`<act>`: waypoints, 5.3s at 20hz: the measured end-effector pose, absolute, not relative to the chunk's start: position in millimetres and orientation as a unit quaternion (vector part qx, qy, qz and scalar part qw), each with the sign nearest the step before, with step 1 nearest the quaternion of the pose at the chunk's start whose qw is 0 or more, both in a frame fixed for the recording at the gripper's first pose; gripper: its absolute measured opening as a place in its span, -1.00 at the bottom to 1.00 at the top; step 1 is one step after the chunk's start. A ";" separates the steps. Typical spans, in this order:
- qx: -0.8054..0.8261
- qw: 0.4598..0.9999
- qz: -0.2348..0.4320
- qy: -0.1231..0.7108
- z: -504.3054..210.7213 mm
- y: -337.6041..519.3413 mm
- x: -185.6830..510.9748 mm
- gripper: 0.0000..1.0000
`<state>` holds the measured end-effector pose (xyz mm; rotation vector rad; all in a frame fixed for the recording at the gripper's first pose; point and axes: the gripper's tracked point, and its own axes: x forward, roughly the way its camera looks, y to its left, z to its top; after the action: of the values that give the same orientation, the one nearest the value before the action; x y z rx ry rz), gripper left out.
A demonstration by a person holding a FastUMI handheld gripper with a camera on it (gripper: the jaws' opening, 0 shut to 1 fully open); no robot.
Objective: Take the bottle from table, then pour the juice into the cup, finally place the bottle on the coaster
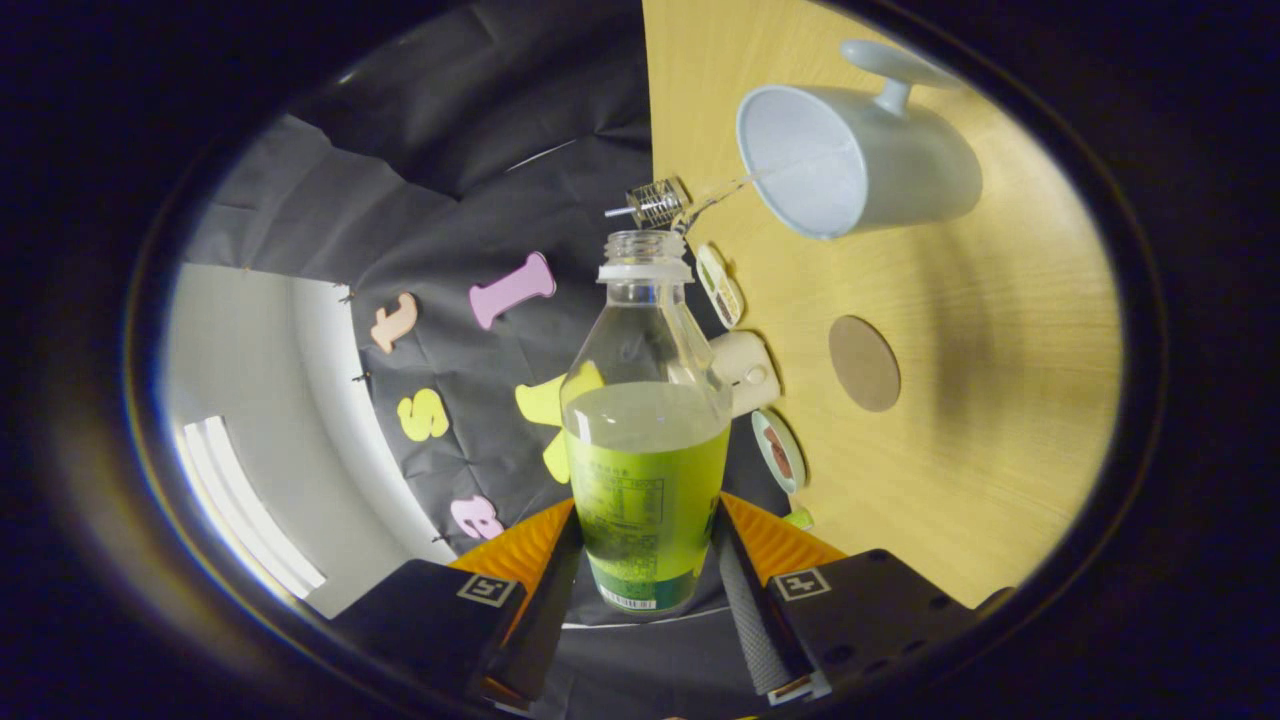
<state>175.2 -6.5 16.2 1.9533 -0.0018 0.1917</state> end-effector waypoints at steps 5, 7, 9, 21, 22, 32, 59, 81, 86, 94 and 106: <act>0.838 0.539 0.083 -0.011 23.8 -10.7 175.1 0.56; 0.843 0.531 0.085 -0.014 27.1 -11.8 175.2 0.56; 0.845 0.527 0.086 -0.017 30.0 -11.2 174.8 0.56; 0.868 0.487 0.092 -0.030 45.6 -22.6 177.2 0.56; 0.869 0.485 0.092 -0.032 48.2 -24.0 176.0 0.56; 0.882 0.460 0.096 -0.045 57.0 -35.4 174.9 0.55; 0.527 0.840 -0.016 0.124 -25.2 7.9 136.0 0.57; 0.049 0.988 -0.071 0.129 -51.6 8.9 245.5 0.60; 0.029 0.986 -0.070 0.148 -71.8 1.8 276.4 0.60; 0.025 0.980 -0.079 0.179 -112.1 -20.1 298.2 0.61; 0.007 0.978 -0.082 0.194 -119.3 -24.5 295.0 0.73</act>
<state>295.0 -24.5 -119.3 0.0141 0.3905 -0.1660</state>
